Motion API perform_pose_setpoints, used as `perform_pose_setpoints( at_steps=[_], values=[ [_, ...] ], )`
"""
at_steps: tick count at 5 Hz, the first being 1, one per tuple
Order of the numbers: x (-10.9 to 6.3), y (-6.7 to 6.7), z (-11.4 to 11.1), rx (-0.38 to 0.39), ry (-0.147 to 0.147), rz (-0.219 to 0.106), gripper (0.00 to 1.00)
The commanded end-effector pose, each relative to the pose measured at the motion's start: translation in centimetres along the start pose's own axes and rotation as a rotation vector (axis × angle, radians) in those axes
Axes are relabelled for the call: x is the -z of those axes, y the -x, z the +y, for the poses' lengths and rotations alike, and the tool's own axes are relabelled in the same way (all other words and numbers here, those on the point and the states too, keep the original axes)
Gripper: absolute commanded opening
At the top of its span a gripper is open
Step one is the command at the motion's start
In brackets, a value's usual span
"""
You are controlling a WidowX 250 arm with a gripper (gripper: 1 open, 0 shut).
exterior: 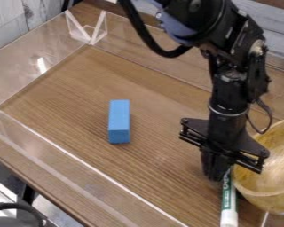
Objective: Put the green marker in the brown bowl
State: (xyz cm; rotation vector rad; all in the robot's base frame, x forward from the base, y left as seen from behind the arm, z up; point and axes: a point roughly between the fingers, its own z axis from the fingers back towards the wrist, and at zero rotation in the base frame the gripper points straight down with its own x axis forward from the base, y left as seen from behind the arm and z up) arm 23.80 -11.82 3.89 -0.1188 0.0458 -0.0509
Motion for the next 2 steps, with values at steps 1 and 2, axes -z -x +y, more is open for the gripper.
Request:
perform_pose_setpoints(
  at_steps=[1,2],
  values=[
    [-1.77,-0.99,-0.73,0.020,0.020,-0.071,0.00],
    [-1.73,-1.00,-0.68,0.020,0.016,-0.072,0.00]
  ],
)
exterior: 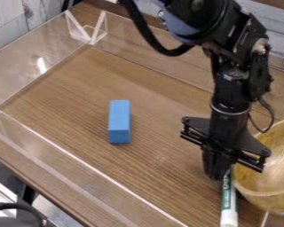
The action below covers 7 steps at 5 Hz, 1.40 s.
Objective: Put the green marker in the brown bowl
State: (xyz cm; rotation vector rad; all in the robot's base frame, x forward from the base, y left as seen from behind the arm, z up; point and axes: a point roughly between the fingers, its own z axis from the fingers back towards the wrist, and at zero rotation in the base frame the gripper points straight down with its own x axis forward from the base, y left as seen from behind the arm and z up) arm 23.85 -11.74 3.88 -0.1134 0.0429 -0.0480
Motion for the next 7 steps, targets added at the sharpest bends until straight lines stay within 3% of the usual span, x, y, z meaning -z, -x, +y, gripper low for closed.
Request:
perform_pose_setpoints(
  at_steps=[1,7],
  values=[
    [-1.66,-0.97,-0.71,0.021,0.019,-0.071,0.00],
    [-1.16,-1.03,-0.39,0.017,0.001,-0.080,0.00]
  ],
)
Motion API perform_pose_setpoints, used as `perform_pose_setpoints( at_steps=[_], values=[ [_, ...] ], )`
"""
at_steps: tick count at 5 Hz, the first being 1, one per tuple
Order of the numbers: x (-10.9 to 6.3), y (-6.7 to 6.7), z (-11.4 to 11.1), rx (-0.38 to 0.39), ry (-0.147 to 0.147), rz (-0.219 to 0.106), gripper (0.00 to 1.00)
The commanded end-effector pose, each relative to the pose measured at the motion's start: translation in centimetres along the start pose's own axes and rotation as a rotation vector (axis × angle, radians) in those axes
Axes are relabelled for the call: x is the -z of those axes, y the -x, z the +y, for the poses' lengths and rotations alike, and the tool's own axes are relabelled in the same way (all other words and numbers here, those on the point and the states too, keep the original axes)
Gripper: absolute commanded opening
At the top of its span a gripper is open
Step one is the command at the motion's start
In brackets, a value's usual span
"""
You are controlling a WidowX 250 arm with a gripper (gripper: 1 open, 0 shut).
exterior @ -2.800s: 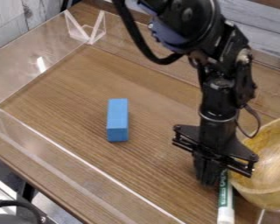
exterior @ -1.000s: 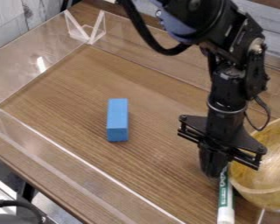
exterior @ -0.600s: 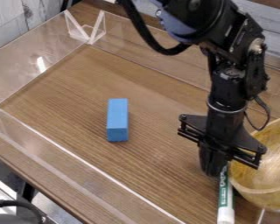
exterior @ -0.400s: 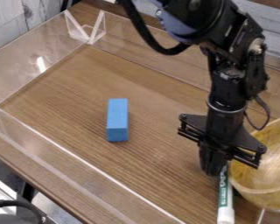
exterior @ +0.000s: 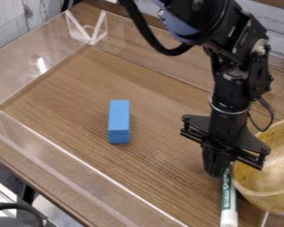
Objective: Put the green marker in the brown bowl
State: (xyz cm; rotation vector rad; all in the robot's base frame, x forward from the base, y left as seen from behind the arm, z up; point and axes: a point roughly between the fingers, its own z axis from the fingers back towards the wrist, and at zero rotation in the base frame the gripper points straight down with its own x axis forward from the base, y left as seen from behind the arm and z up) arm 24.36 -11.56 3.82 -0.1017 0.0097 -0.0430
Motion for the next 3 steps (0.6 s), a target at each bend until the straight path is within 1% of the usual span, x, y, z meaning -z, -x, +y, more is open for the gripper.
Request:
perform_pose_setpoints(
  at_steps=[1,3],
  values=[
    [-1.14,-0.59,-0.48,0.020,0.011,-0.049,0.00],
    [-1.06,-0.65,-0.28,0.018,0.004,-0.054,0.00]
  ],
)
